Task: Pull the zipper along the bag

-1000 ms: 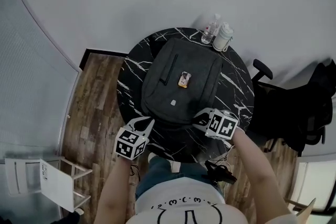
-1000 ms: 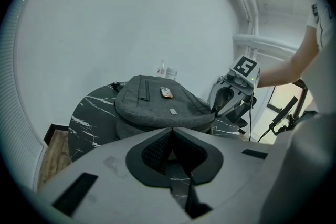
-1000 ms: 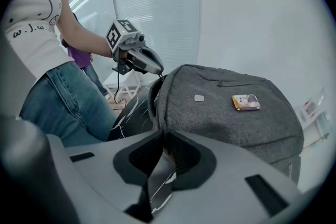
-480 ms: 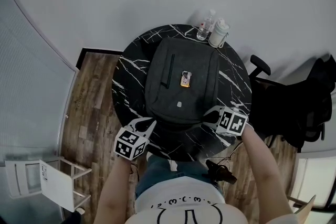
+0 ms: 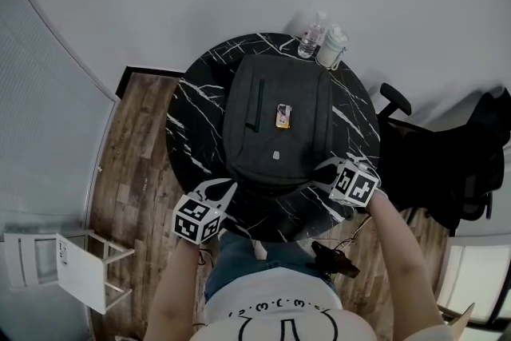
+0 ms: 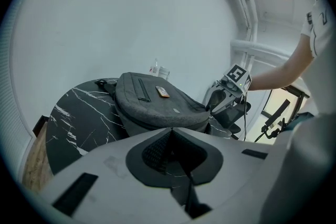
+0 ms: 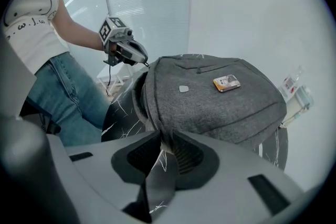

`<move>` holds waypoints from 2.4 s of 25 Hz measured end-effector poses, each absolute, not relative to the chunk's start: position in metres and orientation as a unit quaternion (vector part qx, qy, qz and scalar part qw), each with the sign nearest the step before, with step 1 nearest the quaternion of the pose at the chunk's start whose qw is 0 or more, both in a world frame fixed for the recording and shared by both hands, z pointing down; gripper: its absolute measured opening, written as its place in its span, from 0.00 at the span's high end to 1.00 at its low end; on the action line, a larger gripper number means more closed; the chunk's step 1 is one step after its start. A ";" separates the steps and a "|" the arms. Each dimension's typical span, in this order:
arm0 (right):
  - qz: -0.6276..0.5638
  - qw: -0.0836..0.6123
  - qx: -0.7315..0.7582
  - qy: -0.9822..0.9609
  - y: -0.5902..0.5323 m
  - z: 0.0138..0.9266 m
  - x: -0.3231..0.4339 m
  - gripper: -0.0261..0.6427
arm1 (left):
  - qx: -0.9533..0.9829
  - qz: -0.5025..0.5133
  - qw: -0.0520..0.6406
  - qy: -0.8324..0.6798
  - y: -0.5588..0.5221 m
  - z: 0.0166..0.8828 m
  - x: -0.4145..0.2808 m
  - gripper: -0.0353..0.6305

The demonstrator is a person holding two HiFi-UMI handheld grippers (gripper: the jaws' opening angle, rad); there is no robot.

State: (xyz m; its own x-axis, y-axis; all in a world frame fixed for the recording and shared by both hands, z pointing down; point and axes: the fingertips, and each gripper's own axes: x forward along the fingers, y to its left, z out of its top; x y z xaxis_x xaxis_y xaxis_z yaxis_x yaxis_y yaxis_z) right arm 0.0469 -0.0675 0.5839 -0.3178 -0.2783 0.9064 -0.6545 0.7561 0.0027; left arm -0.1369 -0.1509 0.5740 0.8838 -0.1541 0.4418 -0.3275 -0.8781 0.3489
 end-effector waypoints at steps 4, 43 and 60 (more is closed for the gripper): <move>0.178 0.503 0.317 -0.785 -0.070 0.576 0.037 0.73 | 0.949 0.205 0.201 -0.129 -0.144 0.571 -0.138 0.92; 0.143 0.510 0.303 -0.792 -0.122 0.597 -0.078 0.78 | 0.941 0.295 0.137 -0.092 -0.140 0.607 -0.120 0.92; 0.131 0.520 0.250 -0.806 -0.070 0.584 -0.046 0.80 | 0.928 0.348 0.128 -0.031 -0.126 0.599 -0.126 0.92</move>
State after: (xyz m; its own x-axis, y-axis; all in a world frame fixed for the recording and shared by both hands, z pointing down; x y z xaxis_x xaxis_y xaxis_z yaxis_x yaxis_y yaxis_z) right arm -0.0458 -0.0700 0.5836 -0.3343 -0.2665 0.9040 -0.5391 0.8408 0.0485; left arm -0.1260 -0.1260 0.5989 0.7562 0.0313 0.6535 -0.1465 -0.9654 0.2157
